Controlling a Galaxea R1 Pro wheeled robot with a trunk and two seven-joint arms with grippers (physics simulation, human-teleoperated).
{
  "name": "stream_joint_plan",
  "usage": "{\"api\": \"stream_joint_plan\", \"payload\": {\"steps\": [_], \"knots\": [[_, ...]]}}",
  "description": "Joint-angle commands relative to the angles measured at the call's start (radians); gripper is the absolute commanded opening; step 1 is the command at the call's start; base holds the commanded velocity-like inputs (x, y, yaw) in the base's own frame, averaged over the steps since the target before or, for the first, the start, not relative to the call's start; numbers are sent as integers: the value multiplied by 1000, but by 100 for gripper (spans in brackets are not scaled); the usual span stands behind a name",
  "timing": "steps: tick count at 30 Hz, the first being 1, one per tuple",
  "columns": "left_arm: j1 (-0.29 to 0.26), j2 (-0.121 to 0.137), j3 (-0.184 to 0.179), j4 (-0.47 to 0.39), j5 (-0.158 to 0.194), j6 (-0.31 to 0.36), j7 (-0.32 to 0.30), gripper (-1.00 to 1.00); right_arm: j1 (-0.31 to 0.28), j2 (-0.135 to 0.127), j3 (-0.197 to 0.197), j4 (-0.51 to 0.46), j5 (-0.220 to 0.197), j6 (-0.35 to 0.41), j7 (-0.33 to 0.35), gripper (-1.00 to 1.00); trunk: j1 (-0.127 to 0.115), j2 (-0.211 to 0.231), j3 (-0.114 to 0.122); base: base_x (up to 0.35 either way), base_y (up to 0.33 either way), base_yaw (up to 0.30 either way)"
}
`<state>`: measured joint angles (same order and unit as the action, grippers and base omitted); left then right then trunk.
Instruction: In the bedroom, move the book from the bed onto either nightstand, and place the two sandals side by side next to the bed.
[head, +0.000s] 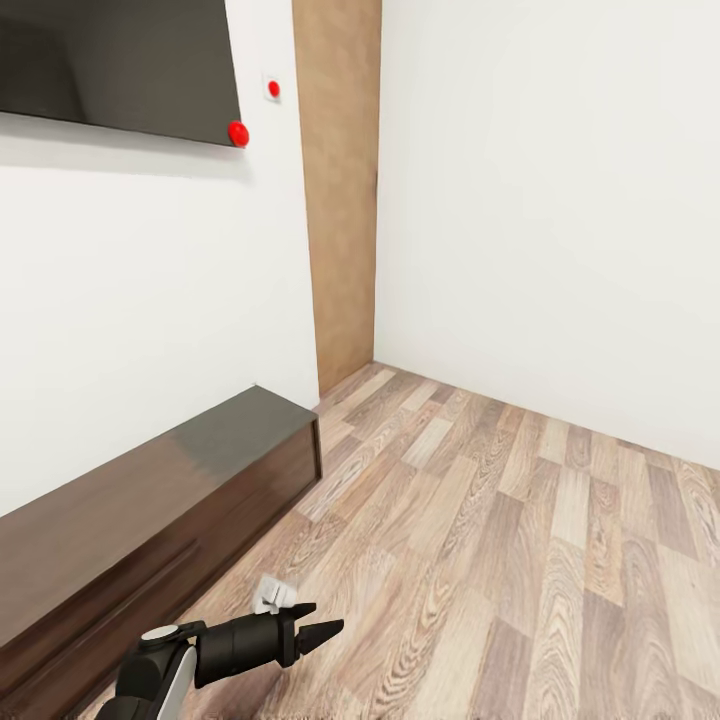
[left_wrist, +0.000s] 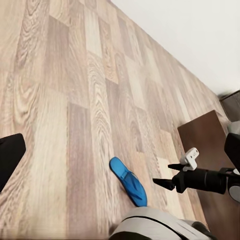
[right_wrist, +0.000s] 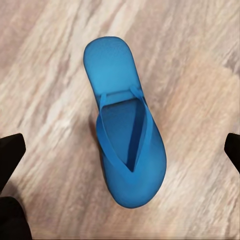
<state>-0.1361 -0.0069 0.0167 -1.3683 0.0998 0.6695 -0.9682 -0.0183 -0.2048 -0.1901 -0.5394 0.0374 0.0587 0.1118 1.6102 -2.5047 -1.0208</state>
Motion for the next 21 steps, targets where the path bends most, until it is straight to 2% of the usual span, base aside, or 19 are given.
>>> {"api": "stream_joint_plan", "payload": {"steps": [1,7,12,14,15,17,21], "knots": [[0,-1,2,0,3,7,-3,100,0,1,-6,-2,4,6,8,100,0,-1,-5,0,0,0],[0,0,2,0,3,7,-3,100,0,-3,-10,-16,4,7,7,100,3,-2,-28,0,0,0],[0,1,3,0,3,7,-3,100,0,-26,-13,-143,6,40,6,100,5,-3,-47,0,0,0],[0,1,3,0,3,7,-3,100,0,-34,-13,-252,7,103,7,100,6,-3,-51,0,0,0],[0,2,3,0,3,7,-3,100,0,-44,-13,-338,7,175,8,100,6,-3,-51,0,0,0],[0,3,3,0,4,7,-3,100,0,-61,-13,-398,7,244,9,100,6,-3,-51,0,0,0],[0,2,3,0,4,7,-3,100,0,-100,-13,-447,6,323,9,100,6,-3,-51,0,0,0]]}}
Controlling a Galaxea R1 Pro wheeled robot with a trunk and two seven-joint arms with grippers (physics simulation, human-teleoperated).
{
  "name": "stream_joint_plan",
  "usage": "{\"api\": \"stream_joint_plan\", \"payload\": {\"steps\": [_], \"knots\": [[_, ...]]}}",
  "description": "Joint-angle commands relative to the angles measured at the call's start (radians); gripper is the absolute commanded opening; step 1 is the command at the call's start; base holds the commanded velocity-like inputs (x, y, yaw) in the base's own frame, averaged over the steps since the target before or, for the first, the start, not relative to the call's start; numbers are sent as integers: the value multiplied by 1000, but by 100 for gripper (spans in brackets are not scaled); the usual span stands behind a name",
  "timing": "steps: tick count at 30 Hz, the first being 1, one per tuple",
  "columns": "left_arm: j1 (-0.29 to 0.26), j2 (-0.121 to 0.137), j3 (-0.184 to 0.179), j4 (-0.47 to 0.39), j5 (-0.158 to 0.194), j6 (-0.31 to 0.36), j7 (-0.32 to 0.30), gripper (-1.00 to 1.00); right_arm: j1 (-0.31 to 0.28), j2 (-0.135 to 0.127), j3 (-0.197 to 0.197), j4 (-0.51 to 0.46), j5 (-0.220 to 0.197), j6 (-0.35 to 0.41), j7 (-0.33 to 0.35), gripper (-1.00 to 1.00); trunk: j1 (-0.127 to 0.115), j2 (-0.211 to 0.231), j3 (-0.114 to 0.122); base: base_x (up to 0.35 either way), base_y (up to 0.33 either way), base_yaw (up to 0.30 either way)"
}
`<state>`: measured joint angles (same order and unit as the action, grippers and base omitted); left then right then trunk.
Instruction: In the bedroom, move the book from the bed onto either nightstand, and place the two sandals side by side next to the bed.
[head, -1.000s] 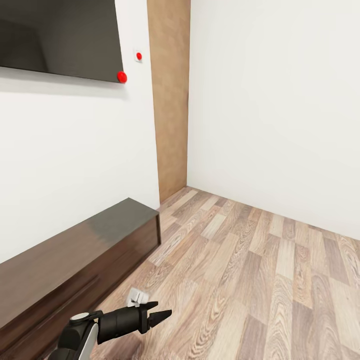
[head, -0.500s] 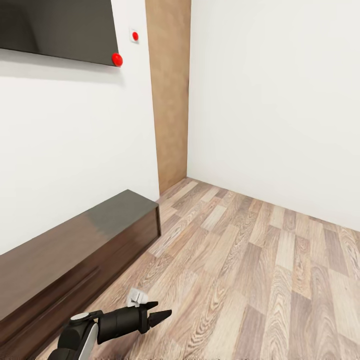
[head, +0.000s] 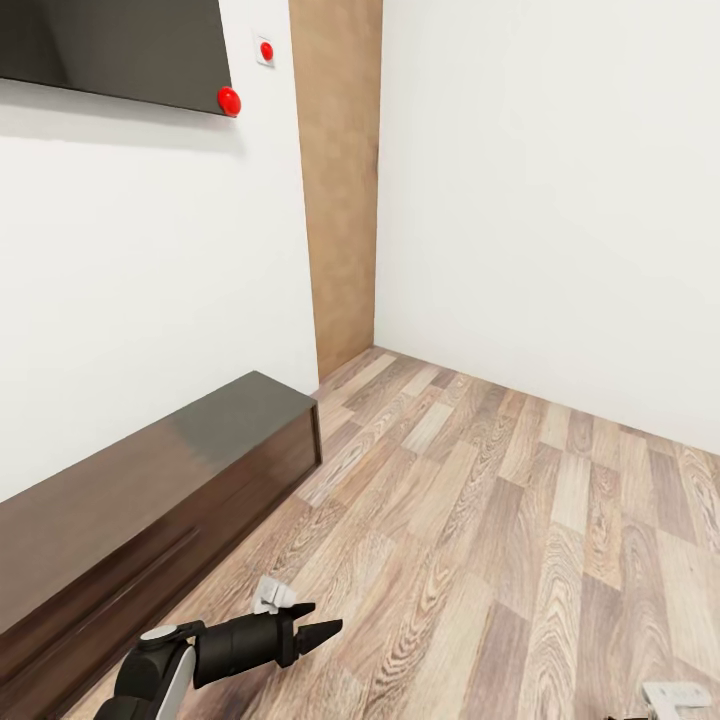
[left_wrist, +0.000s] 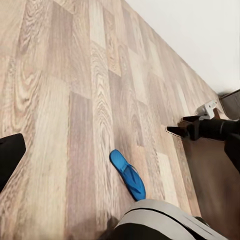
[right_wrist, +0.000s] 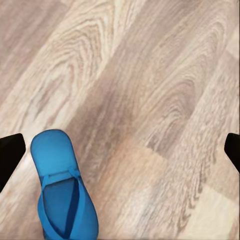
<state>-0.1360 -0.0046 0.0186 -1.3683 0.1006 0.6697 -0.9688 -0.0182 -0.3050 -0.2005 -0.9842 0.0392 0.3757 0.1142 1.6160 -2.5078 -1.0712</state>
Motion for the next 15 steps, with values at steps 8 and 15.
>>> {"api": "stream_joint_plan", "payload": {"steps": [8,15], "knots": [[-1,-2,1,0,2,5,-1,100,0,-12,2,-16,10,29,5,100,0,-1,-5,0,0,0],[-1,-3,1,0,2,5,-1,100,0,-12,3,-16,11,28,5,100,3,-2,-32,0,0,0]]}}
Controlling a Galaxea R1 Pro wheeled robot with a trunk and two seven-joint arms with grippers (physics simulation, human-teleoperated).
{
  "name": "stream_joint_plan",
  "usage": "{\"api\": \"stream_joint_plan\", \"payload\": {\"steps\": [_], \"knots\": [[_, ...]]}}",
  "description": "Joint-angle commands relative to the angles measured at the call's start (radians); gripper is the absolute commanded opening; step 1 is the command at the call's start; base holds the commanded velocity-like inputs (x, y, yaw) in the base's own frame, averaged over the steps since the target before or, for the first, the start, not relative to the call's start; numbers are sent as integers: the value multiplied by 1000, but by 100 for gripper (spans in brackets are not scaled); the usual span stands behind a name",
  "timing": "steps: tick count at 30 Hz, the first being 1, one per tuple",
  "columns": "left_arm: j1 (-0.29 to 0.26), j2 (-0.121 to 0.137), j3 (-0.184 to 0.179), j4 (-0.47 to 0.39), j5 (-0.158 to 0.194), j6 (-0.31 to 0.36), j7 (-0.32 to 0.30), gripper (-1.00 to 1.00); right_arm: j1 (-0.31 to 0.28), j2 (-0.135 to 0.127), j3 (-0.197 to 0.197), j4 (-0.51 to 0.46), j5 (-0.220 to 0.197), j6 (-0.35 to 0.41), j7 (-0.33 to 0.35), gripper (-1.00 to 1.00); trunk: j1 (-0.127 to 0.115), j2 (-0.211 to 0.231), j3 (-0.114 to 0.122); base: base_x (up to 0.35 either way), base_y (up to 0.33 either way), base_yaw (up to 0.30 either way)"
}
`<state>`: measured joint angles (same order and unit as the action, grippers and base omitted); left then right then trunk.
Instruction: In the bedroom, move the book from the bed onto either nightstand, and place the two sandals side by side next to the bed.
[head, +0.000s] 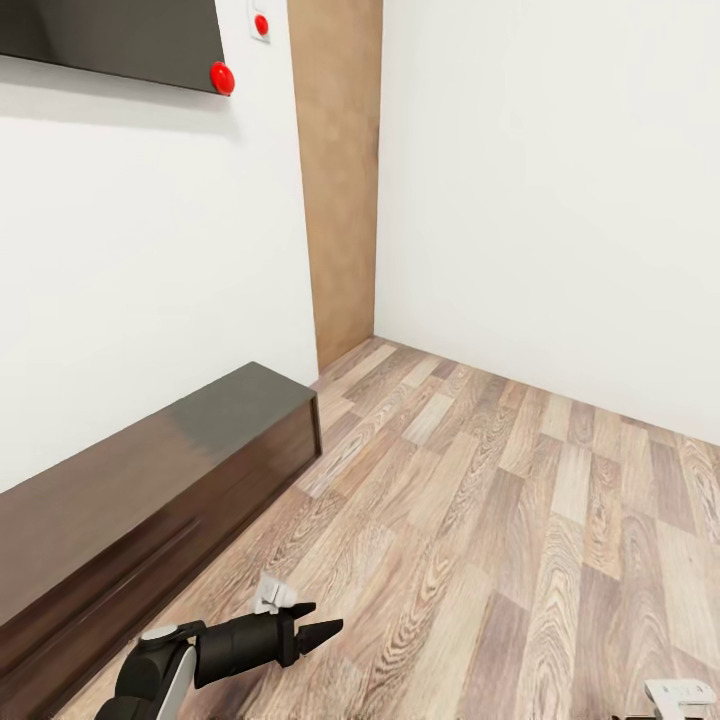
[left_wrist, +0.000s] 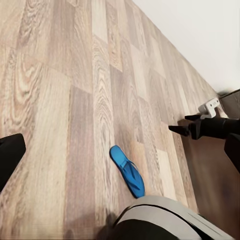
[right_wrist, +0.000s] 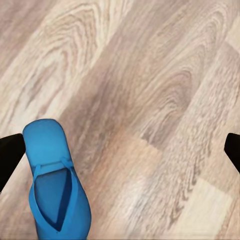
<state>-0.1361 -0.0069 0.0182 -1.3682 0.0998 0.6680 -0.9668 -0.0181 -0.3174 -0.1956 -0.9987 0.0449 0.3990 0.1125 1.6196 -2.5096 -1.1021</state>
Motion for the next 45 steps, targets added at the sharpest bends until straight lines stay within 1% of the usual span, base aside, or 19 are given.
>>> {"api": "stream_joint_plan", "payload": {"steps": [1,5,23,30,32,33,34,35,36,37,38,40,45], "knots": [[0,-1,2,0,3,7,-3,100,0,0,-2,-1,5,5,7,100,0,-1,-5,0,0,0],[0,-1,2,0,3,7,-3,100,0,2,0,0,7,6,6,100,2,-2,-20,0,0,0],[0,-1,2,0,3,7,-2,100,0,4,5,3,12,0,-3,100,2,-2,-20,0,0,0],[0,-1,2,0,3,7,-2,100,0,0,-3,-1,7,1,-9,100,2,-2,-20,0,0,0],[0,-1,2,0,3,7,-2,100,0,0,-5,-4,8,1,-34,100,2,-2,-20,0,0,0],[0,-1,2,0,3,7,-2,100,0,0,-6,-7,7,1,-75,100,2,-2,-20,0,0,0],[0,-1,2,0,3,7,-2,100,0,0,-6,-8,7,1,-101,100,2,-2,-20,0,0,0],[0,-1,2,0,3,7,-2,100,0,0,-7,-9,7,1,-162,100,2,-2,-20,0,0,0],[0,-1,2,0,3,7,-2,100,0,0,-7,-9,7,1,-194,100,2,-2,-20,0,0,0],[0,-1,2,0,3,7,-2,100,0,0,-7,-10,5,1,-253,100,2,-2,-20,0,0,0],[0,-1,2,0,3,7,-2,100,0,0,-6,-10,4,1,-293,100,2,-2,-20,0,0,0],[0,-1,2,0,3,7,-2,100,0,0,-5,-10,3,3,-328,100,2,-2,-20,0,0,0],[0,-1,2,0,3,7,-3,100,0,0,-2,-9,2,7,-358,100,2,-2,-20,0,0,0]]}}
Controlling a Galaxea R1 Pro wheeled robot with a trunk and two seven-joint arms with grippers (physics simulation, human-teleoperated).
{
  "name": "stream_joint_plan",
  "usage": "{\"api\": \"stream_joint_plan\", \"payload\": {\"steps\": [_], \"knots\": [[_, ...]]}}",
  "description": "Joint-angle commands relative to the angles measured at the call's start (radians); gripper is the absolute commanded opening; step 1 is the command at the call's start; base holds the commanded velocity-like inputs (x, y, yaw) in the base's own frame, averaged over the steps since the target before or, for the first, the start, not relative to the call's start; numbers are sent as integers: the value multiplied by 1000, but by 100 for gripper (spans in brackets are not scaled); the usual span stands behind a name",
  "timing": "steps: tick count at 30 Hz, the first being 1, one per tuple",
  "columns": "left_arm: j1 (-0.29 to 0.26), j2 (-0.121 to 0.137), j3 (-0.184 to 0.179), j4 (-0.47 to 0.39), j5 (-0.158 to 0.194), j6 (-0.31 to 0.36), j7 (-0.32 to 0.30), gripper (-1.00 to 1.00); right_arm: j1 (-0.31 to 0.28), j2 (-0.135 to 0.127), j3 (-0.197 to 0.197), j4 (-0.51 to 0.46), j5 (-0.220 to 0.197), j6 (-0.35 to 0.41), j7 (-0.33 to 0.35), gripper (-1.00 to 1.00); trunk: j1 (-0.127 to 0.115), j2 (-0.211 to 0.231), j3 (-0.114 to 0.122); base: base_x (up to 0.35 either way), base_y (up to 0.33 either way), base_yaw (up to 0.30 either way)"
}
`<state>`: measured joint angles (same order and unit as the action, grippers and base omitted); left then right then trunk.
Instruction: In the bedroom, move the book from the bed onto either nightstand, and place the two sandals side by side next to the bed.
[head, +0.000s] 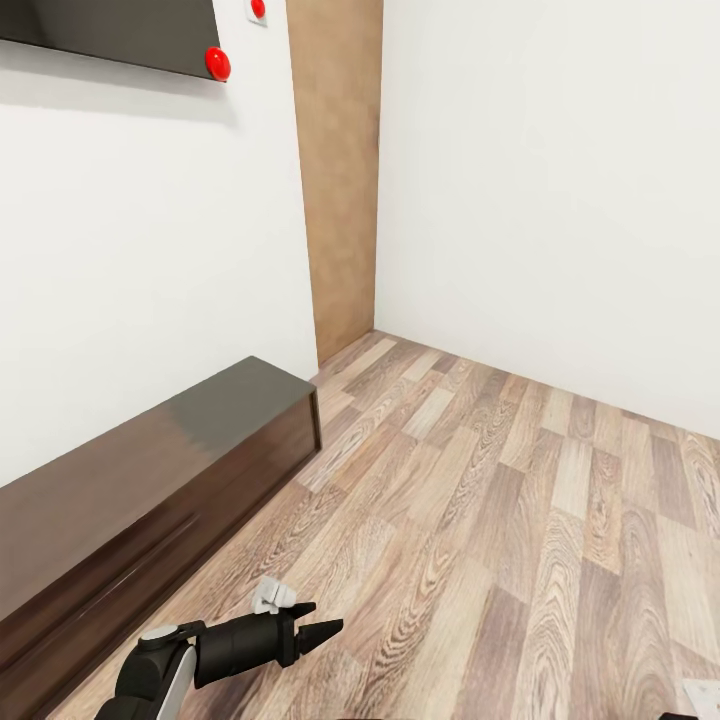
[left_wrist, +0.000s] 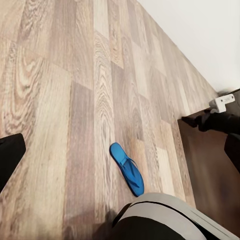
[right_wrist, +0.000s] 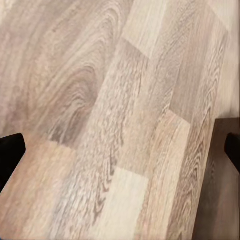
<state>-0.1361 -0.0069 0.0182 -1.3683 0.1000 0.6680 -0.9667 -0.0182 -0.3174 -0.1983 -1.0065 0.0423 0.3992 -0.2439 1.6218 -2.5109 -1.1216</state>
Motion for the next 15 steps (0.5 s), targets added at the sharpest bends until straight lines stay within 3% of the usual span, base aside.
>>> {"api": "stream_joint_plan", "payload": {"steps": [1,6,9,10,15], "knots": [[0,-1,2,0,3,7,-3,100,0,0,1,-1,4,8,-2,100,0,0,-1,0,0,0],[0,-1,2,0,3,7,-3,100,0,0,3,-1,0,10,61,100,0,0,-1,0,0,0],[0,-1,2,0,3,7,-3,100,0,0,4,-1,1,11,204,100,0,0,-1,0,0,0],[0,-1,2,0,3,7,-3,100,0,1,4,-1,6,13,289,100,0,0,-1,0,0,0],[0,-1,2,0,3,7,-3,100,0,2,3,-1,10,13,334,100,0,0,-1,0,0,0]]}}
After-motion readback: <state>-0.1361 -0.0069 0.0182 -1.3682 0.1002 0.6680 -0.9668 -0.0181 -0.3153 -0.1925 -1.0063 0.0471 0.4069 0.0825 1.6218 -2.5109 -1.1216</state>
